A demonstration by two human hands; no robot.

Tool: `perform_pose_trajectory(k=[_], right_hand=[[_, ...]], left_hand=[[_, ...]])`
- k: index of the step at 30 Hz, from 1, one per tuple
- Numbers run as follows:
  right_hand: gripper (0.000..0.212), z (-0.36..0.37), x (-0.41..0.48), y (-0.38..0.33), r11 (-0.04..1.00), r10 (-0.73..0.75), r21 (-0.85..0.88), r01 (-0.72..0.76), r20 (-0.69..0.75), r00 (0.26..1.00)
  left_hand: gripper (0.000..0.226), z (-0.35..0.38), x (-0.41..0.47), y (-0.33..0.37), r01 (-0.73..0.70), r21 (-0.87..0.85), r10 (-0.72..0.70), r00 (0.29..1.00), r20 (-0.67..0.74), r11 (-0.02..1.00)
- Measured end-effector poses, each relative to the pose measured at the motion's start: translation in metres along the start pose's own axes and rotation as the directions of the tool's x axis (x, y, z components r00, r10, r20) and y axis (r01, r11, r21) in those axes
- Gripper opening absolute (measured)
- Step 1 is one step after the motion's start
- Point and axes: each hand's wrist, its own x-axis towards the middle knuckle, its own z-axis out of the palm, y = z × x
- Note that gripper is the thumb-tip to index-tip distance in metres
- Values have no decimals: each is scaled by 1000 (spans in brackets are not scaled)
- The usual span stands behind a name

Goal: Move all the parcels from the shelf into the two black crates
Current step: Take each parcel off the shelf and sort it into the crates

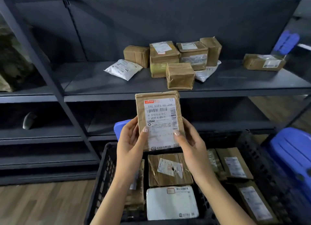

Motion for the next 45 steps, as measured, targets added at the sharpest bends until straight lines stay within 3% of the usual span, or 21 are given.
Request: perform_pose_trajectory(k=[6,14,18,29,37,45], right_hand=[[37,-1,-27,7,996,33,-80,-35,-29,999],[33,-33,-34,37,953,202,-204,-224,-120,972],[50,-67,-34,53,923,244,-257,-285,-178,953],[34,-208,-33,79,873,324,-297,-388,-242,915],[46,-293,-23,94,855,378,-314,-414,-171,910],[56,-321,-21,120,789,435,-436,-434,-104,894]], left_hand=[[51,-2,-18,-9,41,27,-41,999,31,999],[42,25,-24,-45,146,215,-174,978,116,966],[46,52,-26,-72,243,306,-299,943,149,920],[47,172,-58,-132,253,407,-364,904,224,878],[42,249,-77,-150,122,519,-245,954,174,846],[43,266,-103,-175,305,546,-361,933,-5,780]])
